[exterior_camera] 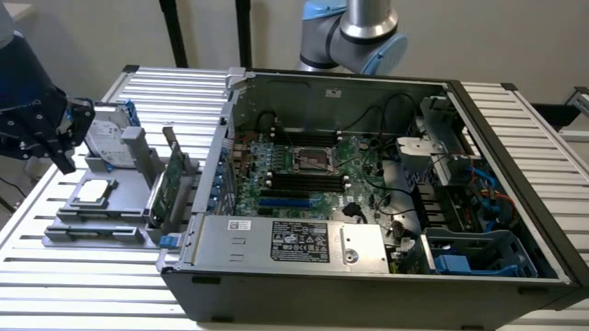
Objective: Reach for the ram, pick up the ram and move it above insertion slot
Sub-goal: 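Pick up the ram and move it above insertion slot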
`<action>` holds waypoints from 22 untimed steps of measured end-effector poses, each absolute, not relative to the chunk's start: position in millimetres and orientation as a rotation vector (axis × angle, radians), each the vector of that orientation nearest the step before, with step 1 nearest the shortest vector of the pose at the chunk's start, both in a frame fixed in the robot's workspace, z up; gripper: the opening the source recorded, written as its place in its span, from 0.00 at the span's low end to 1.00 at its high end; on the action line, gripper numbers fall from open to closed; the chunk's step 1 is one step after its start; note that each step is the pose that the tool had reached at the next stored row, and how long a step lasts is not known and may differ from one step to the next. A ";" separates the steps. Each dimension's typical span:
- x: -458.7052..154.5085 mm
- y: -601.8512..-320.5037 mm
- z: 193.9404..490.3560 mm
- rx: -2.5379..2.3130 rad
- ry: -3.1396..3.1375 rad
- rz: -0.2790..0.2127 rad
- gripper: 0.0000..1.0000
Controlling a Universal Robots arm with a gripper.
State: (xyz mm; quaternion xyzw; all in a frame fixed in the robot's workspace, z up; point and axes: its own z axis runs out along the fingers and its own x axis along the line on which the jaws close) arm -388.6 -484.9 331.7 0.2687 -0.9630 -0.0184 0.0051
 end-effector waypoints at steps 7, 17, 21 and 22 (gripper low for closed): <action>-388.6 -484.9 331.6 1.029 -2.954 -0.057 0.11; -388.6 -484.9 331.4 1.293 -2.845 -0.054 0.11; -388.6 -484.9 331.3 1.396 -2.795 -0.053 0.11; -388.6 -484.9 331.3 1.420 -2.782 -0.053 0.11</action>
